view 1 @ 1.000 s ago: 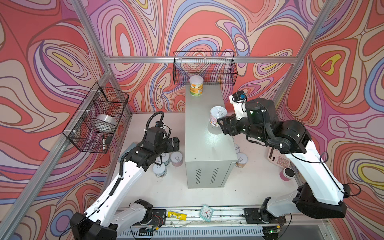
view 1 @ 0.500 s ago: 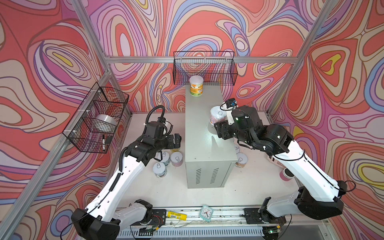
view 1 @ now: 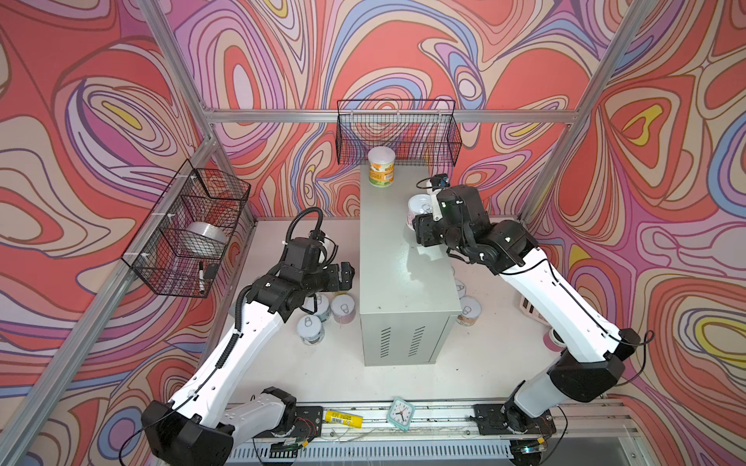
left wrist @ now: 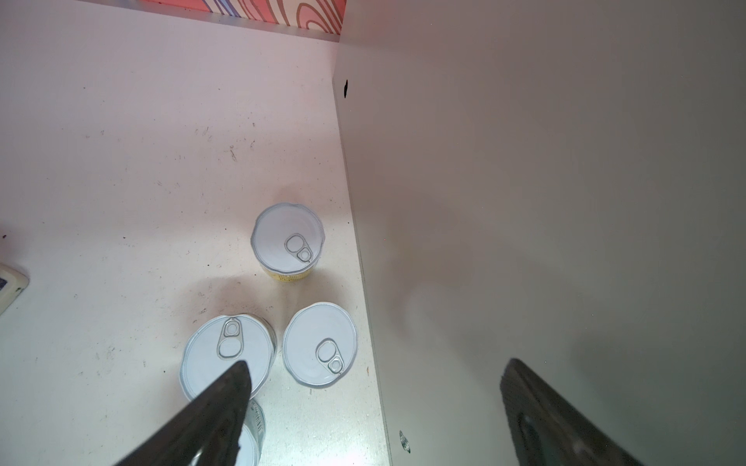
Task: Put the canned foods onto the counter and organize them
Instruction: 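Move the pink-labeled can along the cabinet top beside the orange-green can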
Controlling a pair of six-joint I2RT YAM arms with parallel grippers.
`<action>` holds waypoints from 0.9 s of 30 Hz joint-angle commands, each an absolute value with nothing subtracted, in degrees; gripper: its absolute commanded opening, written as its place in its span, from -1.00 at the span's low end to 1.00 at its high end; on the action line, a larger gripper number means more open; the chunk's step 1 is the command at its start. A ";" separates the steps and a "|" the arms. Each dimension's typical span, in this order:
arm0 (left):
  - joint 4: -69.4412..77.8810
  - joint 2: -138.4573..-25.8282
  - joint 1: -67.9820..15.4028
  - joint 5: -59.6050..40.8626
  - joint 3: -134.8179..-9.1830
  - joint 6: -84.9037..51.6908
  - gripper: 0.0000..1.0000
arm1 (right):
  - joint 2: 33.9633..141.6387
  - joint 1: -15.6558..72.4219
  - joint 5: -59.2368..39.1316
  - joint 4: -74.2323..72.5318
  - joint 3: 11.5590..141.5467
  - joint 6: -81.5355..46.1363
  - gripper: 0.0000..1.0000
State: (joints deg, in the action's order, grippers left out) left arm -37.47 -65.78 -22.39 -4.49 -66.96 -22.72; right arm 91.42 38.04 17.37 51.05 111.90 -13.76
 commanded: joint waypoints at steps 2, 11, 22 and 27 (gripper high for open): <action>-36.52 -65.78 -22.08 -4.06 -66.27 -22.76 0.93 | 94.83 35.42 13.55 46.35 115.41 -12.32 0.32; -36.03 -66.09 -22.07 -3.72 -66.09 -22.72 0.92 | 103.42 31.09 10.90 44.28 121.75 -12.74 0.28; -35.82 -67.17 -22.08 -3.19 -66.62 -21.88 0.92 | 109.75 28.02 6.99 39.37 126.63 -13.60 0.22; -35.07 -67.86 -21.97 -3.41 -66.60 -21.94 0.91 | 112.38 27.00 6.29 39.01 129.83 -14.32 0.20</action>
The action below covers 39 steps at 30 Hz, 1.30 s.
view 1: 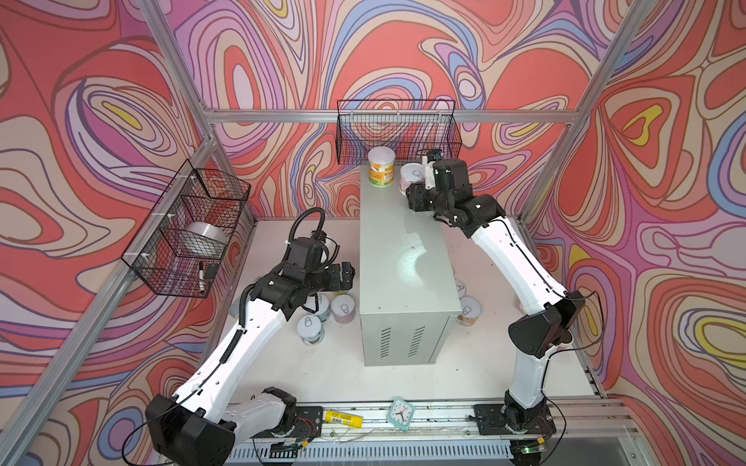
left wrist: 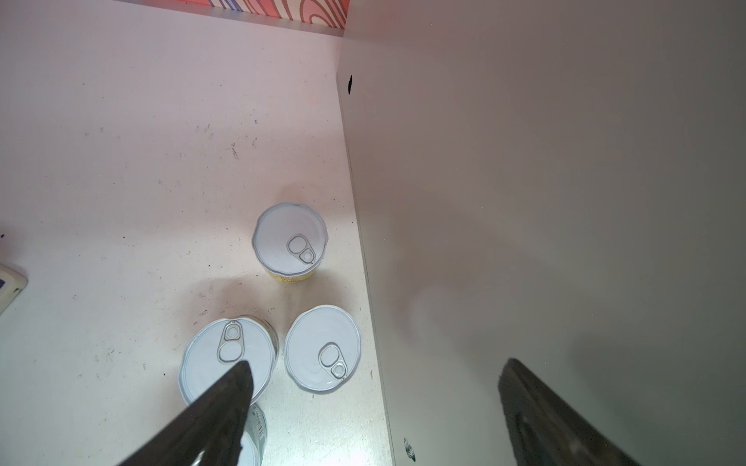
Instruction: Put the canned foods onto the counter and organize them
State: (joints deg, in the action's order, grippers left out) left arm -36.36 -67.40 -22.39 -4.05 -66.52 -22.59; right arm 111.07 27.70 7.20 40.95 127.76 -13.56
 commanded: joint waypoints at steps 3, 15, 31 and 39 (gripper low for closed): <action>-34.96 -68.38 -21.97 -3.51 -66.95 -21.97 0.91 | 113.47 26.65 6.77 38.65 131.73 -14.55 0.18; -35.76 -68.27 -22.02 -1.70 -67.74 -21.01 0.90 | 117.94 25.62 5.62 37.98 136.83 -15.38 0.17; -35.44 -67.83 -21.99 -1.56 -66.72 -21.25 0.96 | 115.43 24.70 3.69 38.28 137.66 -15.94 0.19; -35.81 -67.27 -22.06 -1.97 -65.26 -22.71 0.99 | 96.96 25.12 2.79 37.17 119.18 -17.39 0.38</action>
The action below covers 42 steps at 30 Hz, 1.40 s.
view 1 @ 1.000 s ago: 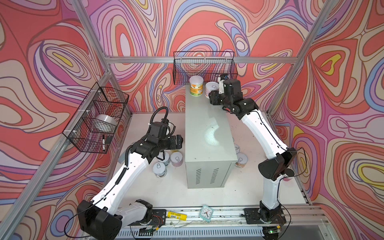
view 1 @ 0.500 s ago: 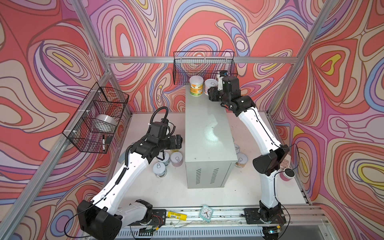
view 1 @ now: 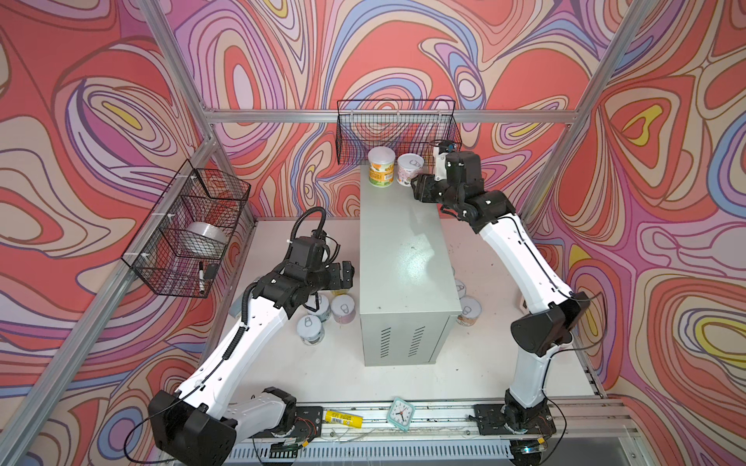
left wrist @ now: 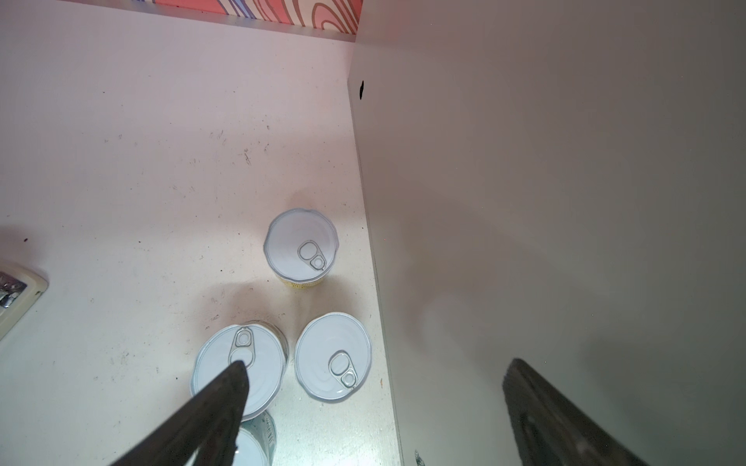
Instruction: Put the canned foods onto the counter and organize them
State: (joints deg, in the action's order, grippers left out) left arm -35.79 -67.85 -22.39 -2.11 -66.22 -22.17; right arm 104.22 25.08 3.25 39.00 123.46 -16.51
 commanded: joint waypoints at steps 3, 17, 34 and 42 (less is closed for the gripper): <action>-36.38 -66.44 -21.99 -2.00 -64.50 -23.61 0.99 | 89.26 25.12 5.15 35.39 109.09 -17.71 0.41; -41.20 -60.54 -22.07 3.08 -60.74 -25.97 0.97 | 67.11 21.74 8.48 42.40 83.51 -22.29 0.68; -37.30 -58.87 -25.14 2.86 -54.31 -28.23 0.92 | 56.39 17.76 3.24 43.92 57.95 -29.06 0.82; -34.42 -60.96 -25.95 1.78 -54.29 -28.83 0.95 | 54.85 17.75 5.73 44.74 53.59 -28.88 0.83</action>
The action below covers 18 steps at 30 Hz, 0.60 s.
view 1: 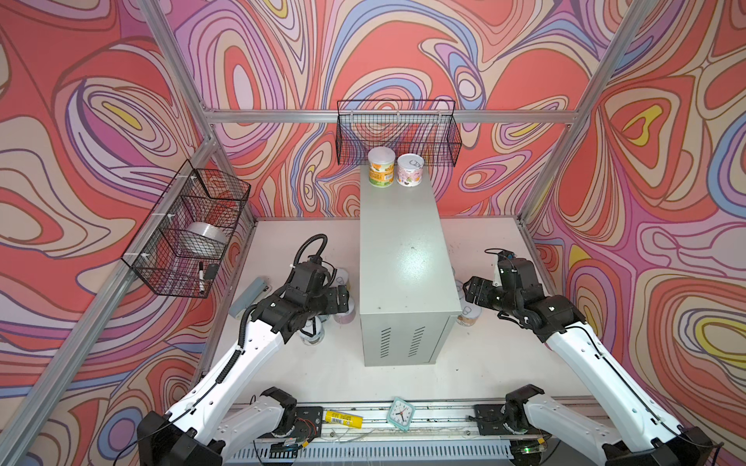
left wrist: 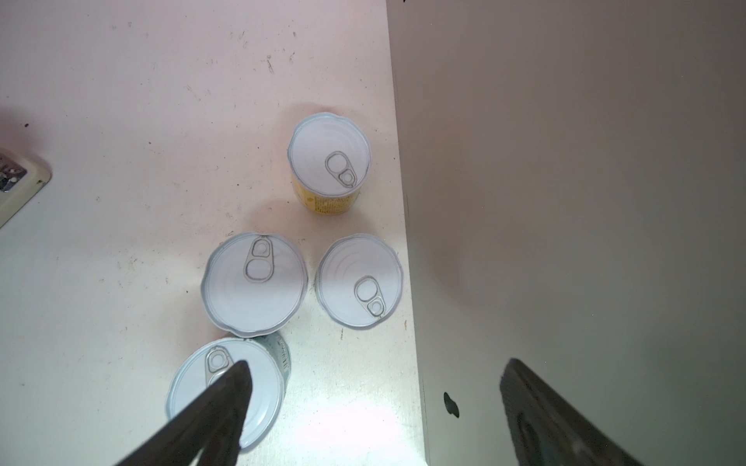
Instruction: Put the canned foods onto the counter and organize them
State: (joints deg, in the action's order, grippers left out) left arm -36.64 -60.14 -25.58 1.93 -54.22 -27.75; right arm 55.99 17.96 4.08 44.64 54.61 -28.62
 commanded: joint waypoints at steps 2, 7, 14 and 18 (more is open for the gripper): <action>-34.11 -61.94 -26.09 1.49 -54.80 -28.74 0.95 | 54.92 17.75 6.29 44.75 53.17 -28.57 0.84; -31.78 -63.14 -26.54 0.54 -54.54 -28.99 0.95 | 55.83 17.76 6.09 43.35 51.13 -28.73 0.87; -31.39 -63.64 -26.54 0.44 -54.73 -28.94 0.95 | 56.43 17.75 6.00 43.83 51.78 -28.40 0.89; -31.72 -63.35 -26.54 1.20 -54.67 -28.13 0.95 | 57.31 17.66 6.67 45.15 51.41 -27.96 0.91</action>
